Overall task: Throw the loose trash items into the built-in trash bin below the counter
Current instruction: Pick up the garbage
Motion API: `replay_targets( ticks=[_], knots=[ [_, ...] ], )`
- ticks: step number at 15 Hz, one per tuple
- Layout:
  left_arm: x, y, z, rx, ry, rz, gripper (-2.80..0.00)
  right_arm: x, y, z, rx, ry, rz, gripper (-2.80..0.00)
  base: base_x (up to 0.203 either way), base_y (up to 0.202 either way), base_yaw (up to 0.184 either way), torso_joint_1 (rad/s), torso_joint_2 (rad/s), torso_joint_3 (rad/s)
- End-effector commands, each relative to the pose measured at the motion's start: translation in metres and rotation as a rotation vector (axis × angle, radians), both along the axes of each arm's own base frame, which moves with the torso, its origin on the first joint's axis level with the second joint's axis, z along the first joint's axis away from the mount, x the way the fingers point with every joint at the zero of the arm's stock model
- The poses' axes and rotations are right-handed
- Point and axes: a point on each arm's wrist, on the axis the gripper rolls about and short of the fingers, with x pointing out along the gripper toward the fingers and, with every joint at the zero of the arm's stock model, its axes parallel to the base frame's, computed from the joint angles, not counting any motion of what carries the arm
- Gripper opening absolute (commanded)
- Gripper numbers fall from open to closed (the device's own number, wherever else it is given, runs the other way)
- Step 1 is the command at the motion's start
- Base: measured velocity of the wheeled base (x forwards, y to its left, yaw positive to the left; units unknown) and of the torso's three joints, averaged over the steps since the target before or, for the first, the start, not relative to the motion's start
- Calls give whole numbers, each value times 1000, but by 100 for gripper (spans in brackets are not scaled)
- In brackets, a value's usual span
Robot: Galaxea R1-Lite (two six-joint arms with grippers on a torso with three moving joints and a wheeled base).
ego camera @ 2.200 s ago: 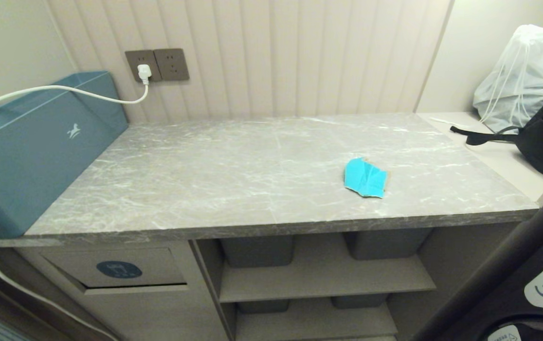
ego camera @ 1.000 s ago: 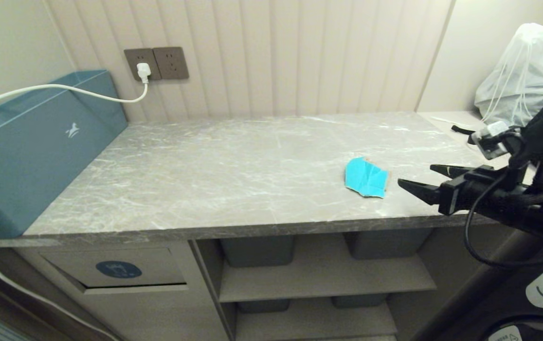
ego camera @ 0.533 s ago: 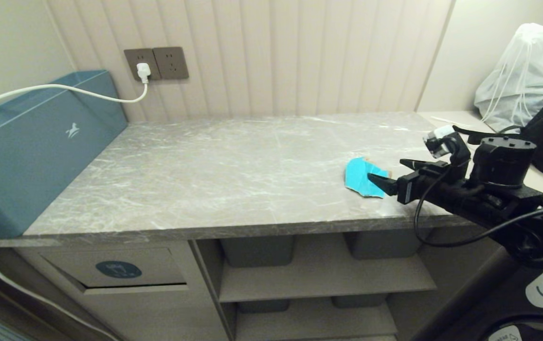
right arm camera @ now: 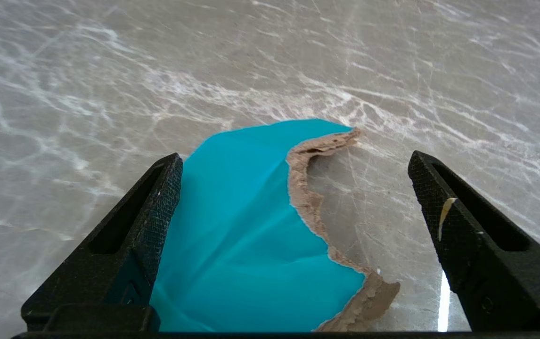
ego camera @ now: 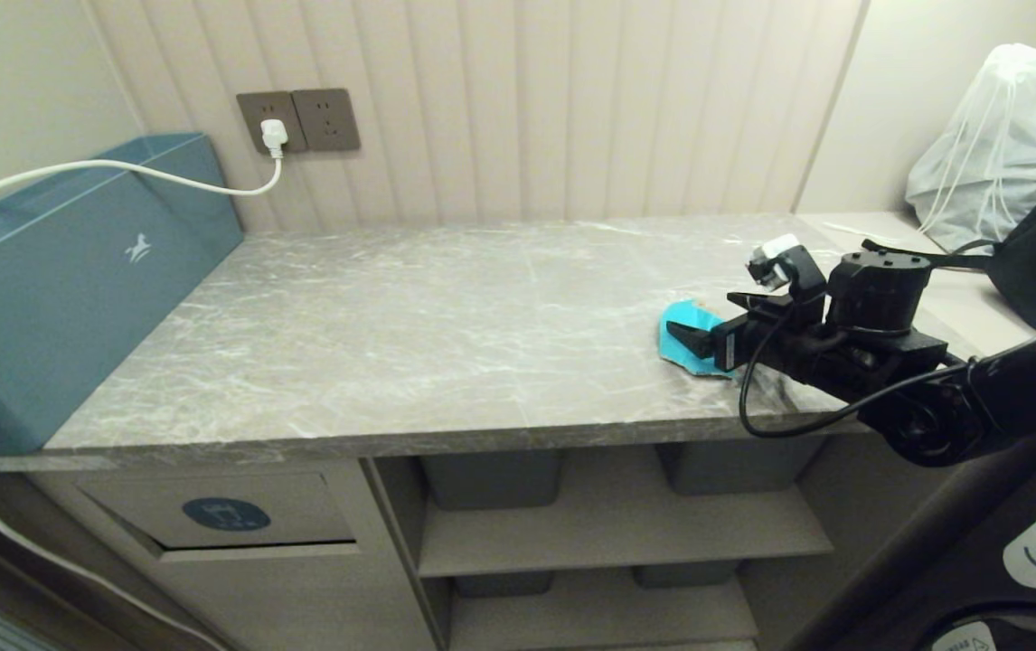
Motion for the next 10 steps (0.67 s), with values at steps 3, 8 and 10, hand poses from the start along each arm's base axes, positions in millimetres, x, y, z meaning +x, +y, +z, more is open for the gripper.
replay_targets(
  ticks=[3,8,10],
  knots=[
    [0,0,0,0,1,0,-280,0,2,-6,-19,13,2,0,0,0,0,0,0,0],
    [0,0,0,0,0,0,-280,-2,2,-9,-41,25,6,0,0,0,0,0,0,0],
    [0,0,0,0,0,0,-280,-5,4,-11,-45,35,13,0,0,0,0,0,0,0]
  ],
)
